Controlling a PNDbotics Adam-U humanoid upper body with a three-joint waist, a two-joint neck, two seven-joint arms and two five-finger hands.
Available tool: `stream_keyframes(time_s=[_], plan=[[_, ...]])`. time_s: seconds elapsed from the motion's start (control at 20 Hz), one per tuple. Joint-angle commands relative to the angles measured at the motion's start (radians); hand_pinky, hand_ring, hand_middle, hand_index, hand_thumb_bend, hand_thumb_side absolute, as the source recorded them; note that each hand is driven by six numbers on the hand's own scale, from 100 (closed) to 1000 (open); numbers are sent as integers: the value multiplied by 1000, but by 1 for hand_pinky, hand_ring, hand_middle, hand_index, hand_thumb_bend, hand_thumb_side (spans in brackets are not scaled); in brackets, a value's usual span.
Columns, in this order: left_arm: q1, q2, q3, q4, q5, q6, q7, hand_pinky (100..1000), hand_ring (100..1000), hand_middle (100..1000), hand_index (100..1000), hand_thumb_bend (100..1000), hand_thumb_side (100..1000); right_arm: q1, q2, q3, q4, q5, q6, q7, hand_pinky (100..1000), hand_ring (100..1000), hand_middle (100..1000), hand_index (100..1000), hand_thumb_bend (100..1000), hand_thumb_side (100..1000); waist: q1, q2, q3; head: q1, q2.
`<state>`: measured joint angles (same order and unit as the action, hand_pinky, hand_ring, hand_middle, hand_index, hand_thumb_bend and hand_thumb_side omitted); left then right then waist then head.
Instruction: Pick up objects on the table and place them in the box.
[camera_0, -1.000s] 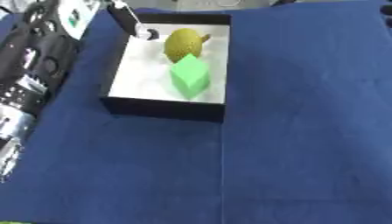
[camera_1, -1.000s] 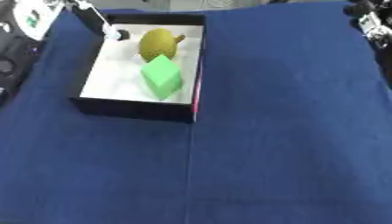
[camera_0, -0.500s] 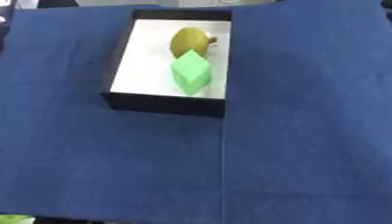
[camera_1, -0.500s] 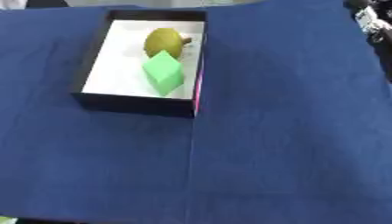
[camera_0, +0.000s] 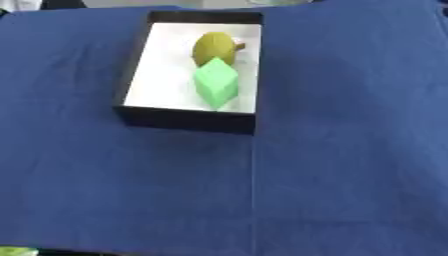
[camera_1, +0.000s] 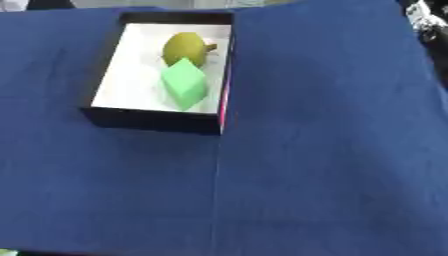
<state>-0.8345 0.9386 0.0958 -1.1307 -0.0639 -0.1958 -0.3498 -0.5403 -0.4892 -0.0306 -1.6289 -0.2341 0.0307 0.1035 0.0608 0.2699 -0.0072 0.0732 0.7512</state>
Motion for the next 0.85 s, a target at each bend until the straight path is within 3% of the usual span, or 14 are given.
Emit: stream_keyframes(time_s=[0.05,0.15,0.3,0.5,0.85], plan=[[53,80,51,-19,134,44,87,824,777,760,880,100,557,-15,-34,-17,-23,-9,-4,-12,1000,925,886,860,100,470,-18,-34,4,-7,-18],[123,92,66,-59,192,52,142,813,771,767,870,100,580,-17,-35,-23,-24,-11,-6,-19,1000,925,886,860,100,470,-24,-32,5,-8,-25],[226,62,110,-144,299,62,263,712,719,753,851,100,609,-20,-36,-30,-25,-16,-9,-31,1000,925,886,860,100,470,-34,-28,6,-9,-30],[370,-11,149,-294,440,67,389,711,728,758,857,100,621,-23,-36,-39,-30,-21,-12,-46,1000,926,887,860,100,470,-43,-21,7,-15,-35],[486,-168,185,-453,495,95,478,710,725,739,853,100,649,-28,-31,-51,-34,-30,-13,-67,1000,928,892,861,100,470,-54,-19,8,-15,-30]])
